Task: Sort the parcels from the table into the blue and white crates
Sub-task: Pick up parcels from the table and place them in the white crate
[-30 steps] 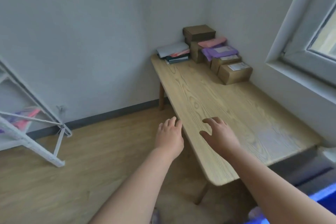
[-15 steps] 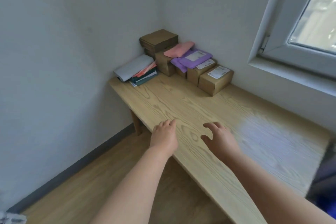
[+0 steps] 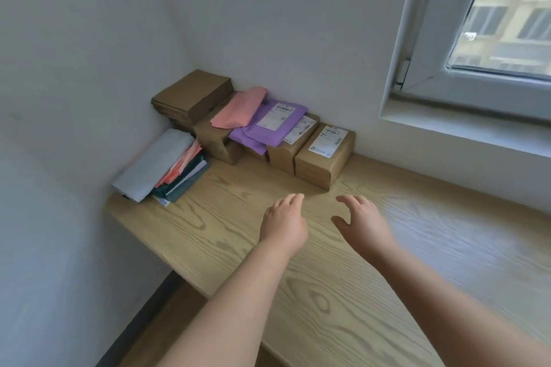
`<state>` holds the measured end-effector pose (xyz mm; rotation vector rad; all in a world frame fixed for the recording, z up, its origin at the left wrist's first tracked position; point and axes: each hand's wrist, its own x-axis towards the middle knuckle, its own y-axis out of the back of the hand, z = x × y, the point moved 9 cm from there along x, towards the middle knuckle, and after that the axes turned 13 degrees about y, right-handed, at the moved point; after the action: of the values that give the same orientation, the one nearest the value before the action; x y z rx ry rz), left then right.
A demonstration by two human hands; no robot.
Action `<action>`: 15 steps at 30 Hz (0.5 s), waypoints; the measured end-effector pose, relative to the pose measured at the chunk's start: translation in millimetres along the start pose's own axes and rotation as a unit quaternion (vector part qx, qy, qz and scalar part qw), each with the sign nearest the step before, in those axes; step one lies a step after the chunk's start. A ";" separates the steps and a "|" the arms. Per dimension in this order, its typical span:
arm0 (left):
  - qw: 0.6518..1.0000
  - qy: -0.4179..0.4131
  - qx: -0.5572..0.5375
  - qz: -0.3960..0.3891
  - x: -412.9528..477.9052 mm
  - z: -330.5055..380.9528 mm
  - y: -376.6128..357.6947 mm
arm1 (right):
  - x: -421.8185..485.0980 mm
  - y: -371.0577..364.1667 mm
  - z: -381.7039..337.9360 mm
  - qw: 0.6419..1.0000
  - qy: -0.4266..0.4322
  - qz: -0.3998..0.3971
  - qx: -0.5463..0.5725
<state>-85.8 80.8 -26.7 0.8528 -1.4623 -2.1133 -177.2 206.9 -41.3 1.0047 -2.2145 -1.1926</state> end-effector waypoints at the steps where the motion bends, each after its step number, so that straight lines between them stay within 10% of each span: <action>1: 1.000 -0.003 0.002 -0.009 12.8 -0.8 -3.5 | 5.8 -2.6 2.3 1.000 -0.011 0.003 0.002; 15: 0.984 -0.146 0.077 -0.068 201.9 31.0 -27.3 | 117.1 -41.1 61.3 0.965 -0.244 0.047 0.085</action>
<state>-252.5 -20.5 -93.1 0.7388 -1.7816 -2.3266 -276.7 134.9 -105.2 0.7061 -2.7508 -1.3348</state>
